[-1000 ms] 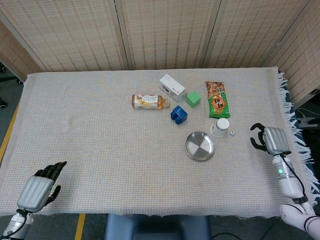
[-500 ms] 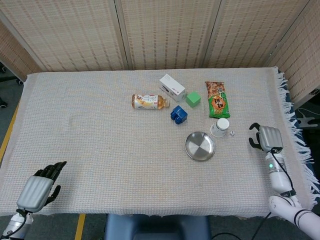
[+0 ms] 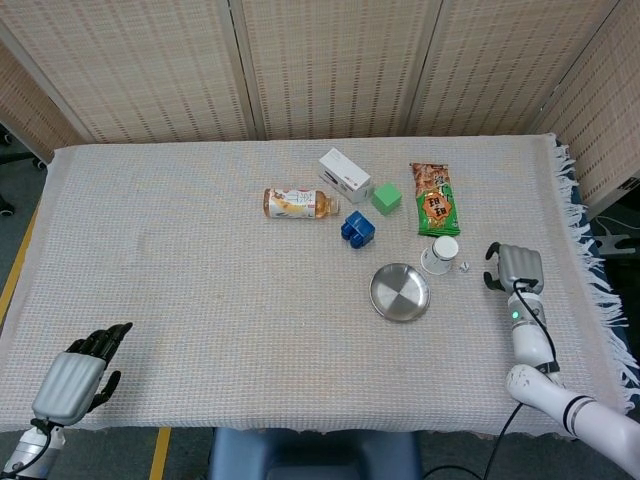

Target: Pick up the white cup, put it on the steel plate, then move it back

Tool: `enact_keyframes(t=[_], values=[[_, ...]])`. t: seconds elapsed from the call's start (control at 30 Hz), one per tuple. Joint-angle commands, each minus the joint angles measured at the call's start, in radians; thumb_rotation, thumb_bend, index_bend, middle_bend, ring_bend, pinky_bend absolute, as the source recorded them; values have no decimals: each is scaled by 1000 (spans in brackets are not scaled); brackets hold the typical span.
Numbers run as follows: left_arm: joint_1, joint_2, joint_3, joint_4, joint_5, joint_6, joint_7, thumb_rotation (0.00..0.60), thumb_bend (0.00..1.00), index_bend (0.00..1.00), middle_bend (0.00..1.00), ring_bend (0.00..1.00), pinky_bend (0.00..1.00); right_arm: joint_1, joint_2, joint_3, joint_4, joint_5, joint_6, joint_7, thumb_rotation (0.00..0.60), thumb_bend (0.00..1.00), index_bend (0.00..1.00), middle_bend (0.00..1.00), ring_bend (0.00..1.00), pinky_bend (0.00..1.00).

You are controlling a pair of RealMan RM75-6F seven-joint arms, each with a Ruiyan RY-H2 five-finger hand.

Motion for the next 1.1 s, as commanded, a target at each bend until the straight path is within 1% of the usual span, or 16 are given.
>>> enact_keyframes(t=[0.03,0.17,0.57,0.83,1.1], values=[[1,1,-1,0,-1,1,-3,600,452,72,136,191,373,14,-15,-8,20,23,-17,-13,600,288,414,881,960,867],[1,3,-1,0,-1,3,-6,600,452,71,136,191,373,28,-30,-18,40,45,-26,-26,600,280,414,881,960,867],[3,4,0,0,5,7,-11,600,452,71,136,191,373,51,-63,-29,85,54,-26,-21,600,268,414,881,960,867],[3,4,1,0,8,9,-10,600,451,71,136,191,372,65,-88,-32,133,45,-47,1,600,268,414,881,960,868],[4,5,1,0,9,10,-11,600,451,71,136,191,373,72,-110,-34,173,10,-66,46,600,269,414,884,963,869]])
